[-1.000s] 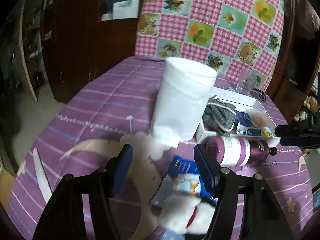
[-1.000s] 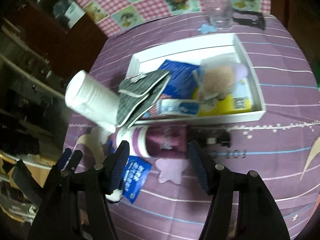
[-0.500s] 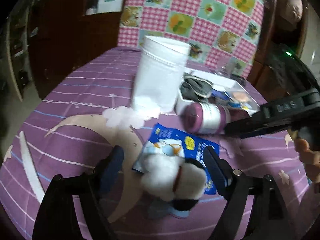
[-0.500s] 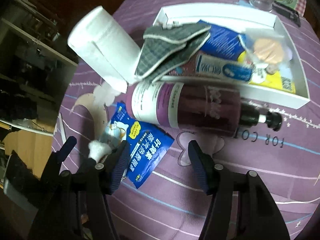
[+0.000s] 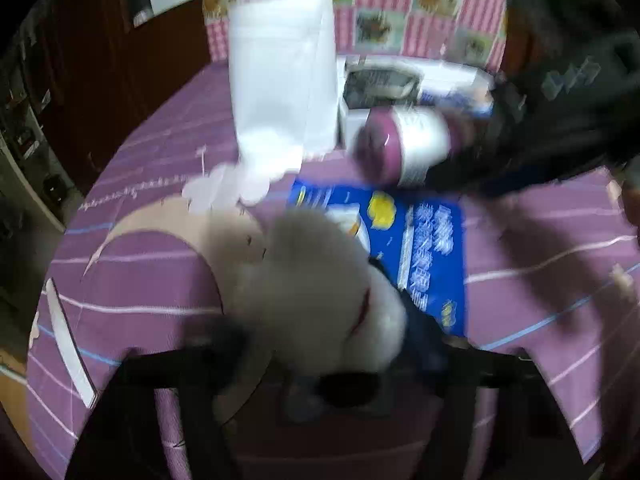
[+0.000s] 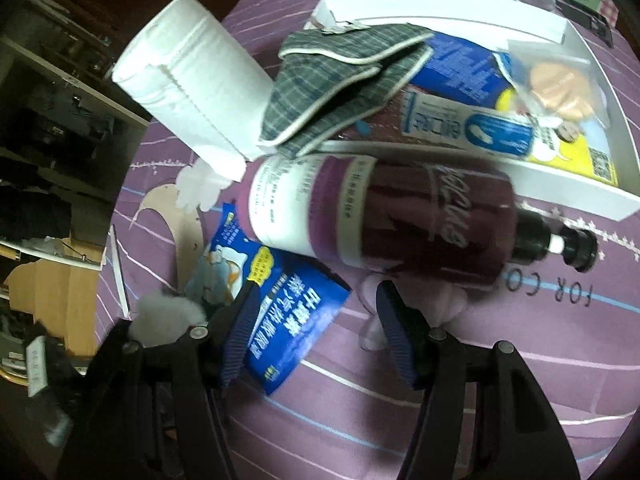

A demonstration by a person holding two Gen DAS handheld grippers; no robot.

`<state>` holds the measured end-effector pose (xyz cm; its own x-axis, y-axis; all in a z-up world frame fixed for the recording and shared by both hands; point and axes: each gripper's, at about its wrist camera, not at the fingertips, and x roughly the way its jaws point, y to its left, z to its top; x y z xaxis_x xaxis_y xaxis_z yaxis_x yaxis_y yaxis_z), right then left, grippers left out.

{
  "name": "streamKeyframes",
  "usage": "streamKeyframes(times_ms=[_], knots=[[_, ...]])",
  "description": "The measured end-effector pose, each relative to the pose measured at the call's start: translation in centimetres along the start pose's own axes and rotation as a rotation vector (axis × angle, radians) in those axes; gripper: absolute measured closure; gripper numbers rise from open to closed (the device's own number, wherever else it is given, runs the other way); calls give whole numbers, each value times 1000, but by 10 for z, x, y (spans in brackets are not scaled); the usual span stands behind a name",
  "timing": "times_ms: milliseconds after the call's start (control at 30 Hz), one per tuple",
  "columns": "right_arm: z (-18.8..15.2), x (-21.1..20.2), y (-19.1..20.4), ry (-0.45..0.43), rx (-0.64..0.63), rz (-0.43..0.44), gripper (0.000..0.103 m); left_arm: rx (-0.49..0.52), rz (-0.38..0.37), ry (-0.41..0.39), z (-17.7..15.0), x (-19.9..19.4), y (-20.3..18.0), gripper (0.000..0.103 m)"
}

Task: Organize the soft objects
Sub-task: 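Grasp the white cotton item with the left gripper while the right grasps a blue packet, then lift the white plush toy with the left gripper while the right lifts the blue eye-mask packet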

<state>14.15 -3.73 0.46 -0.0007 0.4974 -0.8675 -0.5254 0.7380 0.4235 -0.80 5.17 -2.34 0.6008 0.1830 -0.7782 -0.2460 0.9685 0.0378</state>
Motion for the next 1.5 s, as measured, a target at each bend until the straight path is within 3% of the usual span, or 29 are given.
streamKeyframes(times_ms=[33,133,600,900,1033,1133,1333,1500], knots=[[0,1,2,-7,-8,0,42,-5,2,0,0,-1,1,65],[-2,7,9,-11,-54,-17,42,-40,37,-4,0,0,10,72],[-9,23,28,-93,-217,18,41,-268,-4,-53,2,-13,62,73],[-28,36,57,-153,-438,19,10,-320,26,-41,-1,-10,71,73],[-43,45,72,-166,-605,-46,0,-342,40,-30,-1,-8,77,73],[-55,52,80,-184,-703,-119,0,-335,47,-21,-1,-6,75,73],[-52,52,77,-184,-732,-96,0,-324,53,-13,-2,-4,74,73],[-39,55,80,-159,-671,-133,0,-323,73,2,-2,-2,74,73]])
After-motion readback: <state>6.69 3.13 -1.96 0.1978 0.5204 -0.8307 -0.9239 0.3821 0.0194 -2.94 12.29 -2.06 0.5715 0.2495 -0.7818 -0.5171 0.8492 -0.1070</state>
